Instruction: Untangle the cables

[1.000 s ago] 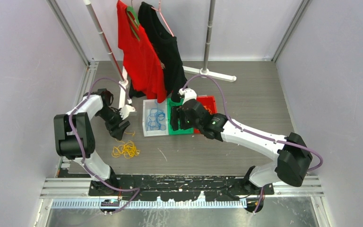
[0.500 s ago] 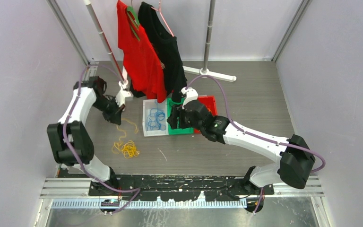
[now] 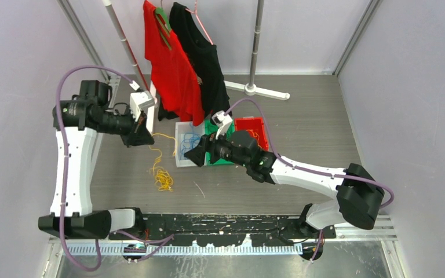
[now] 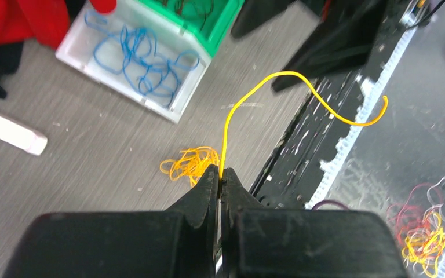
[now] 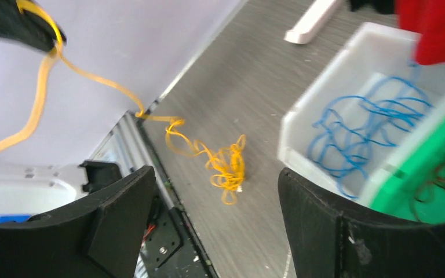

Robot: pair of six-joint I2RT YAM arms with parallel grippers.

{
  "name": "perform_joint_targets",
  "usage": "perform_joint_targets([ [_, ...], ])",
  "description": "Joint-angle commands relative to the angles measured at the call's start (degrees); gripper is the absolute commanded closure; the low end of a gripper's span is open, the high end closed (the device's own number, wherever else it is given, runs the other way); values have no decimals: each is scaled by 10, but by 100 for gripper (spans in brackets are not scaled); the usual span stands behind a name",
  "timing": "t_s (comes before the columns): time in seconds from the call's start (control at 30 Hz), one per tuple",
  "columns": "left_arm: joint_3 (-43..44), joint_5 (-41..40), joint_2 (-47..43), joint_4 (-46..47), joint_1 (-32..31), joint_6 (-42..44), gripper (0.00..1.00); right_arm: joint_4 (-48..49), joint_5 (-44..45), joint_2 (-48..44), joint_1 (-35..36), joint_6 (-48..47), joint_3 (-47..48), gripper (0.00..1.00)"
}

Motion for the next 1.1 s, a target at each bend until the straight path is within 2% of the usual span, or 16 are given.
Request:
perform_joint_targets([
  [0.0, 75, 84, -37, 5, -10, -106, 100, 166, -57, 9, 37, -41, -18, 17],
  [0.1, 97, 98, -47, 31, -21, -154, 100, 208, -76, 21, 56, -68, -11, 16],
  [0.3, 125, 126, -51, 44, -37, -202, 100, 232, -86, 61, 76, -96, 36, 16],
  [0.5, 186, 158, -44, 72, -43, -262, 100, 208, -53, 131, 89, -123, 104, 16],
  [0.67, 240, 189, -36, 120, -44, -332, 100, 216, -48, 175, 91, -116, 121, 26],
  [0.8, 253, 187, -45, 207, -44, -397, 100, 229, -50, 194, 93, -99, 96, 34],
  [1.07, 268, 140, -63, 483, -44, -574, 100, 265, -26, 246, 93, -74, 40, 37],
])
